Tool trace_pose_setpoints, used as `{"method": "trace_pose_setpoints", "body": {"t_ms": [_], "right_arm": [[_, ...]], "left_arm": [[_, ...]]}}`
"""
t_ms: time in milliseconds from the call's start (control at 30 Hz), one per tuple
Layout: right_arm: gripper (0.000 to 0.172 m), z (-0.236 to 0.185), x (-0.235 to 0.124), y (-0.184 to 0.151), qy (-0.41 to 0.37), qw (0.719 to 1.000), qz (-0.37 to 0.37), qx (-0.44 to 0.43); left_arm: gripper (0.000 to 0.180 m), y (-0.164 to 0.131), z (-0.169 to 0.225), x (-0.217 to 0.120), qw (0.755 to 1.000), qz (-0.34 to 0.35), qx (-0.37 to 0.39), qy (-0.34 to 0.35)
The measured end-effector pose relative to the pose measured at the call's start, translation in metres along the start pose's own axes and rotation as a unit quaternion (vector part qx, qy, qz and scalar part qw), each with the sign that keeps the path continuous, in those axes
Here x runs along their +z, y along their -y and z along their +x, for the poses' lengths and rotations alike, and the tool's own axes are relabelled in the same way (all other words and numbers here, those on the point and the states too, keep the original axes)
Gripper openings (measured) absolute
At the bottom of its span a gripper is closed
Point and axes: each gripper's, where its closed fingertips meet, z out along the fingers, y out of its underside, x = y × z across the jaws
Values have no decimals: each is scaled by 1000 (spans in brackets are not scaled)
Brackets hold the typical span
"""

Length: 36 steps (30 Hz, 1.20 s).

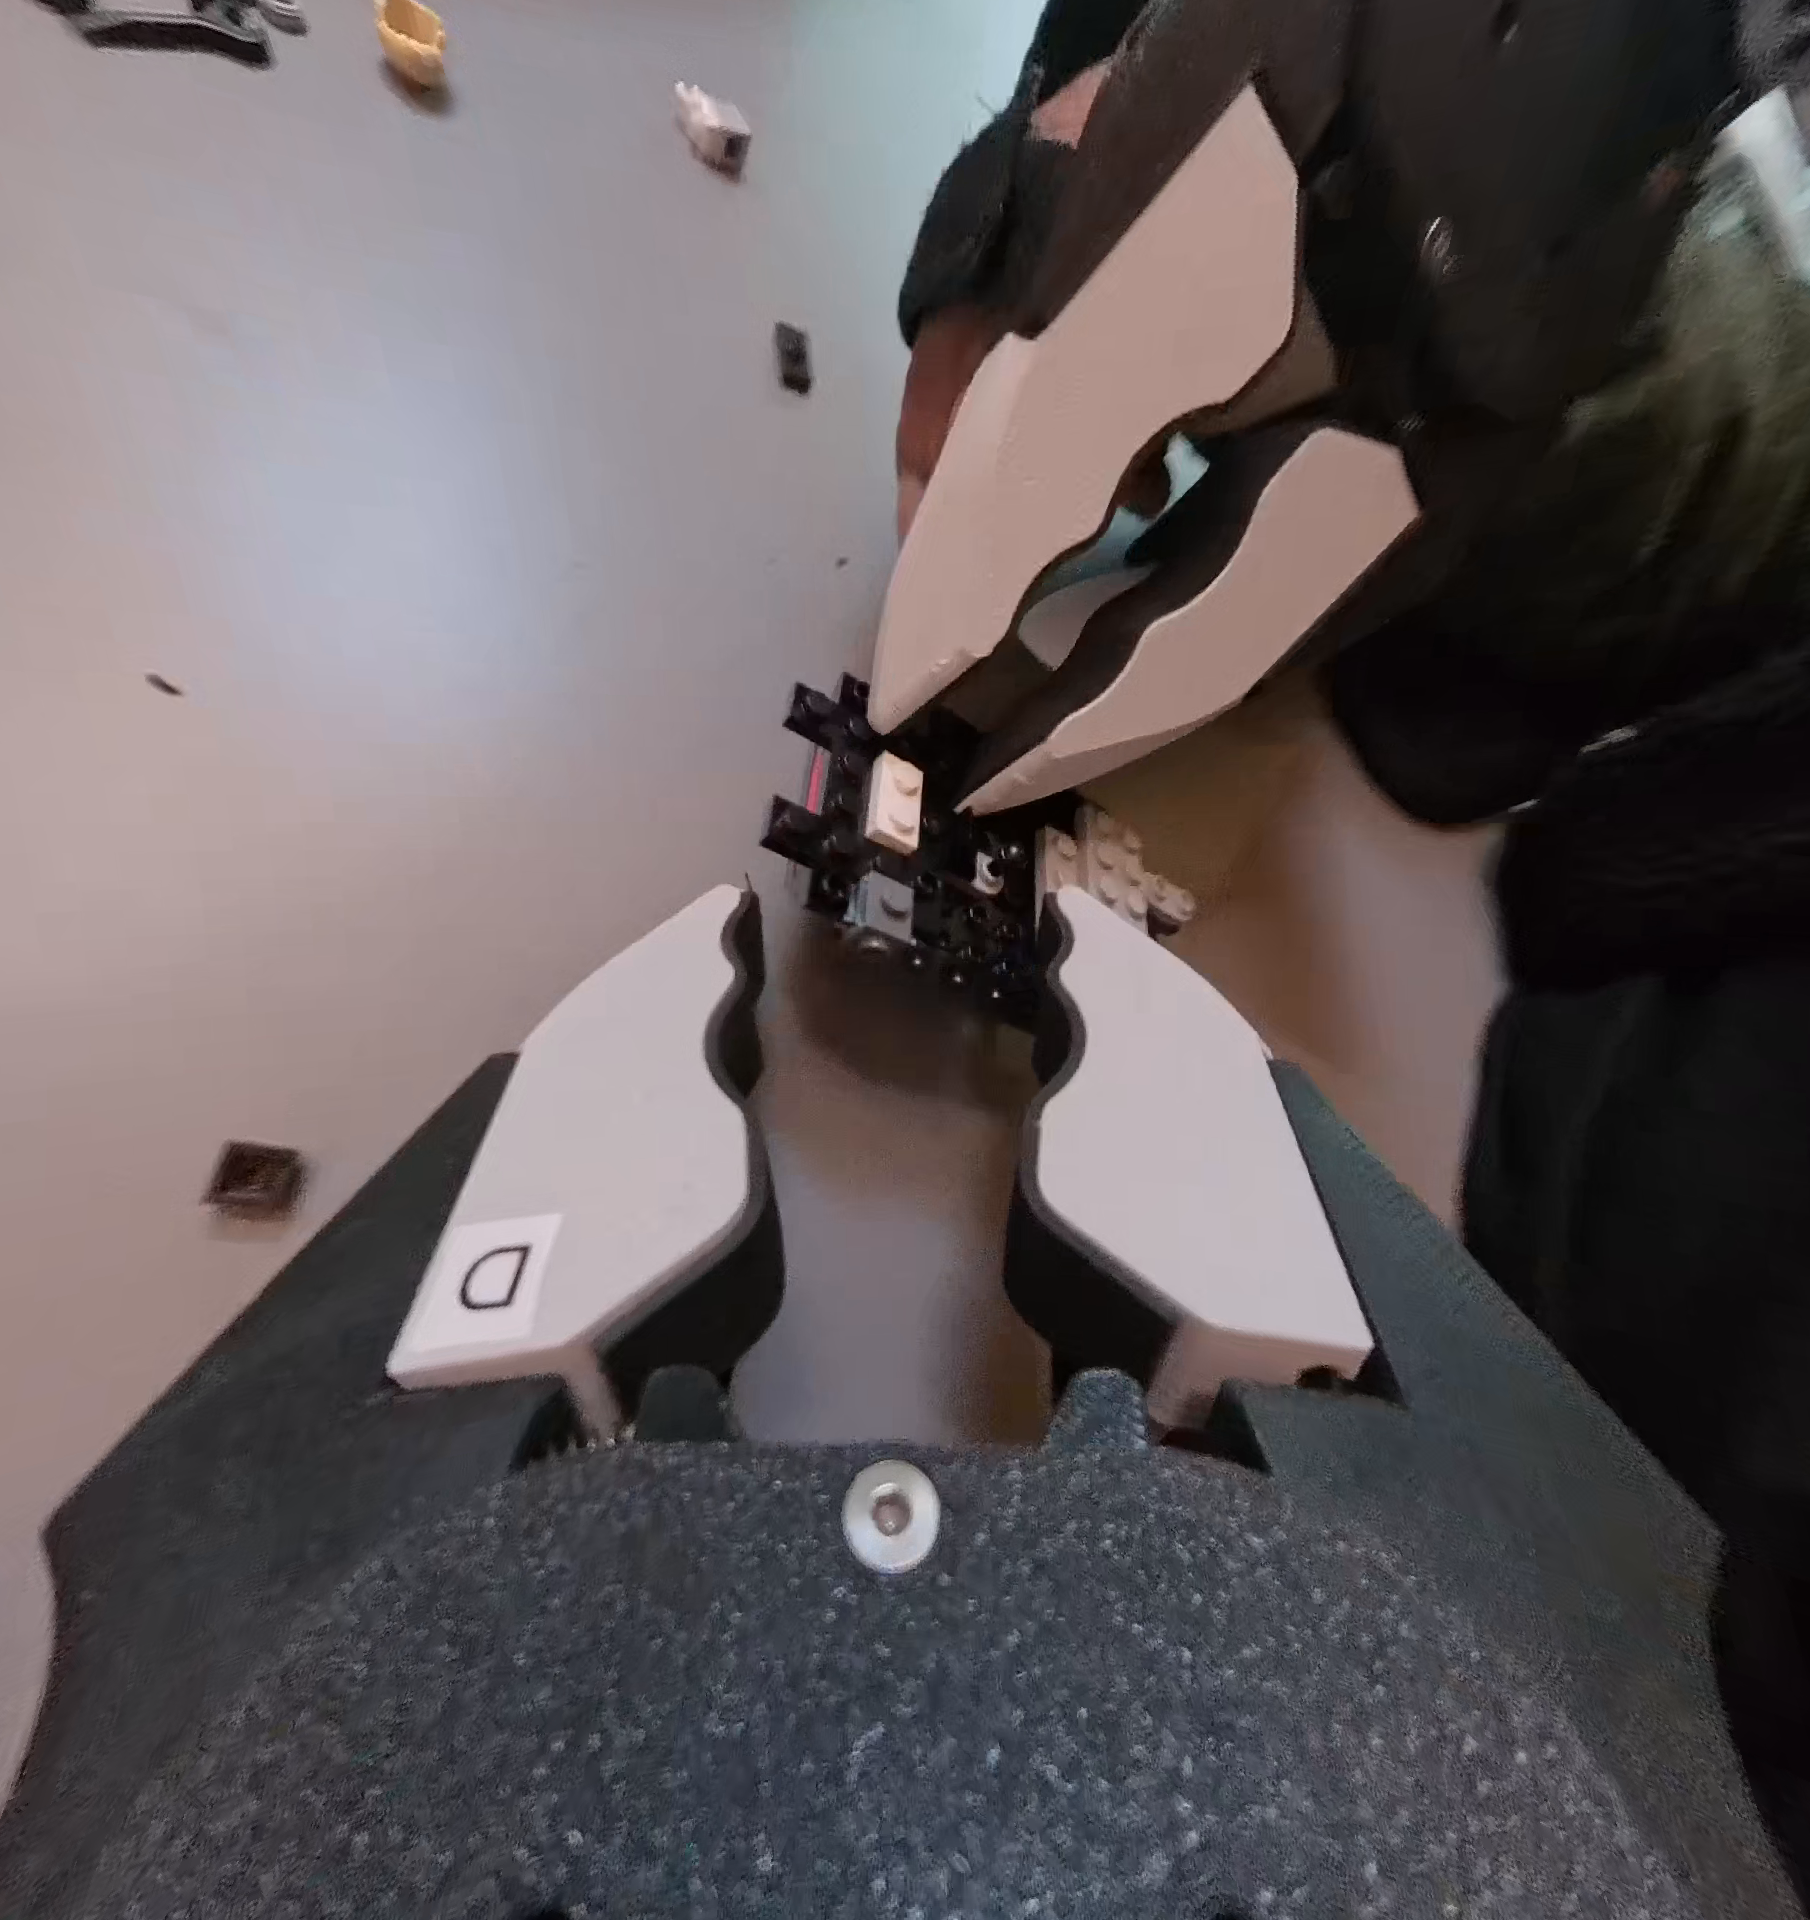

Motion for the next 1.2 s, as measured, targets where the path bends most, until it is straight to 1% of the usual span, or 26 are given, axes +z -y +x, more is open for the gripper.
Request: {"method": "trace_pose_setpoints", "body": {"t_ms": [67,133,200,233,267,300,333,467,533,600,633,667,733,767,833,933,967,1033,1067,1100,1133,1200], "right_arm": [[15,-3,-5,10,-2,1000,30,-1],[15,-6,-8,15,2,999,45,-1],[15,-8,-10,19,13,998,62,13],[15,-10,-11,20,27,997,69,23],[15,-12,-13,23,45,994,87,42],[15,-12,-17,26,65,990,104,69],[15,-12,-19,25,79,987,110,84],[14,-11,-25,27,112,974,146,135],[14,-7,-30,32,112,967,172,151],[13,-4,-36,38,110,963,193,155],[13,-4,-37,38,104,965,194,145],[13,-5,-37,39,96,968,191,132],[14,-8,-37,43,83,972,194,107],[13,-9,-37,45,74,974,192,91],[14,-10,-34,47,41,982,178,43],[14,-14,-31,53,-4,987,157,-25],[14,-16,-30,55,-17,987,152,-46],[14,-18,-31,61,-43,985,147,-84],[14,-18,-31,64,-56,983,143,-100],[14,-18,-31,66,-68,981,140,-115],[14,-18,-32,67,-79,980,137,-125],[14,-16,-32,69,-97,976,135,-139]], "left_arm": [[37,4,12,-2,998,17,-35,-59],[34,3,19,-3,994,14,-51,-94],[28,-1,23,-3,994,1,-41,-101],[26,-3,23,-3,995,-6,-29,-94],[12,-9,19,-1,997,-24,-8,-71],[13,-13,16,-1,998,-32,13,-60],[11,-11,21,-2,997,-29,-1,-75],[12,-13,19,-1,997,-36,2,-64],[15,-14,18,0,998,-39,3,-56],[45,-11,10,0,999,-28,15,-25],[49,-7,8,-3,999,-19,23,-13],[50,-1,5,-7,999,-5,32,1],[45,12,5,-17,998,35,46,9],[40,17,10,-22,998,55,43,-8],[35,26,28,-28,993,89,11,-75],[29,34,51,-32,976,115,-56,-179],[26,36,55,-33,969,121,-75,-202],[18,38,58,-32,957,124,-119,-235],[10,39,61,-33,949,124,-137,-255],[8,40,62,-34,943,126,-152,-267],[7,40,63,-35,940,127,-159,-273],[7,41,62,-38,947,127,-144,-256]]}}
